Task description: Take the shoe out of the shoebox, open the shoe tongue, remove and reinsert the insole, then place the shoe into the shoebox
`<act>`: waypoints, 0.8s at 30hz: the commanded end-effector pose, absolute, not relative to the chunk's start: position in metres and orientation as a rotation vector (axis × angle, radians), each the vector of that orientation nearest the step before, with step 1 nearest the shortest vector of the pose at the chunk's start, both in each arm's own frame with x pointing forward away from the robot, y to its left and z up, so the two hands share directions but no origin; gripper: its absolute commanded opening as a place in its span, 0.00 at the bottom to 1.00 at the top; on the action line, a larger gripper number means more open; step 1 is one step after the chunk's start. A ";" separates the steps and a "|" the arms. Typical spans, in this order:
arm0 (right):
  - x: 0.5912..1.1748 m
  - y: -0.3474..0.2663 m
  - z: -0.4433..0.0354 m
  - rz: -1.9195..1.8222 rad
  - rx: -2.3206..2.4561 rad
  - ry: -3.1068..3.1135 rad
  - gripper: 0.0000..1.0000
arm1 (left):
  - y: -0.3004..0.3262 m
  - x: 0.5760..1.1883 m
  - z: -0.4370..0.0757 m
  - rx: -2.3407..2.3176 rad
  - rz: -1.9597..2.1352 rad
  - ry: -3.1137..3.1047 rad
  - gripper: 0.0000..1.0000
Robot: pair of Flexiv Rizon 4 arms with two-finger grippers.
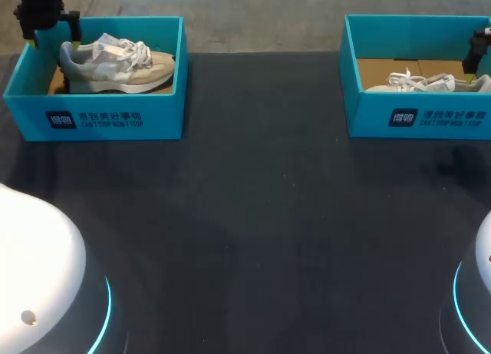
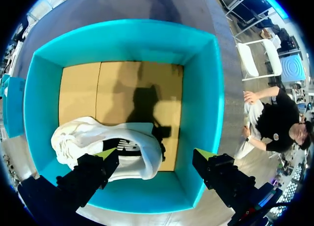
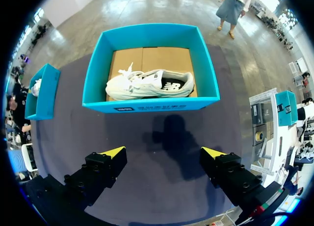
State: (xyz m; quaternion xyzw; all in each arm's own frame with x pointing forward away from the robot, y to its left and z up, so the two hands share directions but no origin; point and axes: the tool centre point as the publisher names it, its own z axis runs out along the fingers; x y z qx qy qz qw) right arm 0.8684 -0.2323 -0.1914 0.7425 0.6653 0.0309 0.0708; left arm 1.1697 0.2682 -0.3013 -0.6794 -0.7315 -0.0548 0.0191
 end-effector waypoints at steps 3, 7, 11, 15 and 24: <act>0.868 -0.232 -0.192 0.094 2.233 1.999 1.00 | 0.273 1.187 -0.308 -2.100 -0.093 -2.269 0.88; 0.868 -0.232 -0.192 0.094 2.233 1.999 1.00 | 0.275 1.188 -0.312 -2.098 -0.093 -2.266 0.84; 0.868 -0.232 -0.192 0.094 2.233 1.999 1.00 | 0.277 1.189 -0.315 -2.104 -0.093 -2.265 0.81; 0.868 -0.232 -0.192 0.094 2.233 1.999 1.00 | 0.277 1.191 -0.321 -2.106 -0.082 -2.264 0.77; 0.868 -0.232 -0.192 0.094 2.233 1.999 1.00 | 0.275 1.190 -0.339 -2.111 -0.053 -2.256 0.78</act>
